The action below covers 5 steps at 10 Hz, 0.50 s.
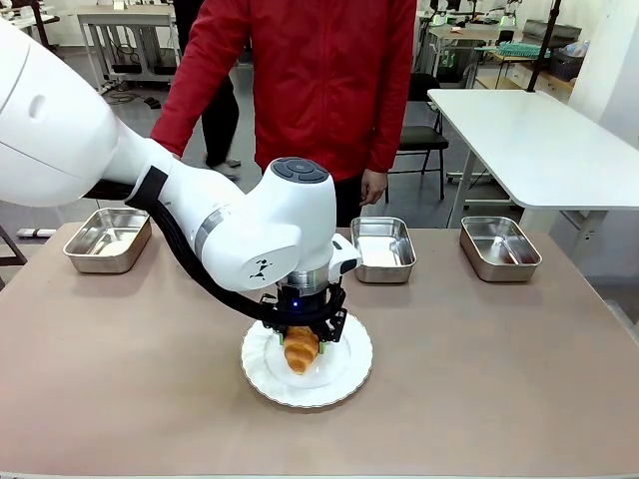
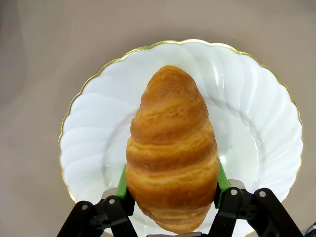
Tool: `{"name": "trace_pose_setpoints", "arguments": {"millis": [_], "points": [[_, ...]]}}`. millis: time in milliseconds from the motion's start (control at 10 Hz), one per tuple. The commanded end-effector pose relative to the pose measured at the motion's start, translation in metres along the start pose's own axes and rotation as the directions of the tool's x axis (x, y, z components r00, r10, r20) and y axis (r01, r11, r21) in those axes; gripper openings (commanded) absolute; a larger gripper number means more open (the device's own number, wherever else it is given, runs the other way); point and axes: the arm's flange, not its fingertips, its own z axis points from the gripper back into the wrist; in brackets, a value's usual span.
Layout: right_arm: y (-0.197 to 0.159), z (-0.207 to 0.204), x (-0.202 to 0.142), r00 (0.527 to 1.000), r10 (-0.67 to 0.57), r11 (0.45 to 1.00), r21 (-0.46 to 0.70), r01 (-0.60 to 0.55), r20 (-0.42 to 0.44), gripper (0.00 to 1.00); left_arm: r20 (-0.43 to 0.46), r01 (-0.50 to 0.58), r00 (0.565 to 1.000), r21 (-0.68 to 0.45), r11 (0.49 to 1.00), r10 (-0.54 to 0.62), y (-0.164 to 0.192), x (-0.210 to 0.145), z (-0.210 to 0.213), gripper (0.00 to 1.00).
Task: Place the bread in the container.
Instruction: Place the Butter Roll into the Airtight Container indicated by the human.
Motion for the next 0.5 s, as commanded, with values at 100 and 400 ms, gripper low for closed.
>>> {"name": "trace_pose_setpoints", "arguments": {"millis": [100, 400], "points": [[0.001, 0.0005, 0.0003, 1.0, 0.005, 1.0, 0.0, -0.005, 0.004, 1.0, -0.006, -0.04, 0.999, -0.001, 0.999, 0.04, -0.0015, 0.0025, -0.0015, 0.55], [0.001, 0.0005, 0.0003, 1.0, 0.005, 1.0, 0.0, -0.005, 0.004, 1.0, 0.0, -0.002, 1.0, 0.0, 1.0, 0.002, 0.0002, 0.0003, 0.0001, 0.55]]}}
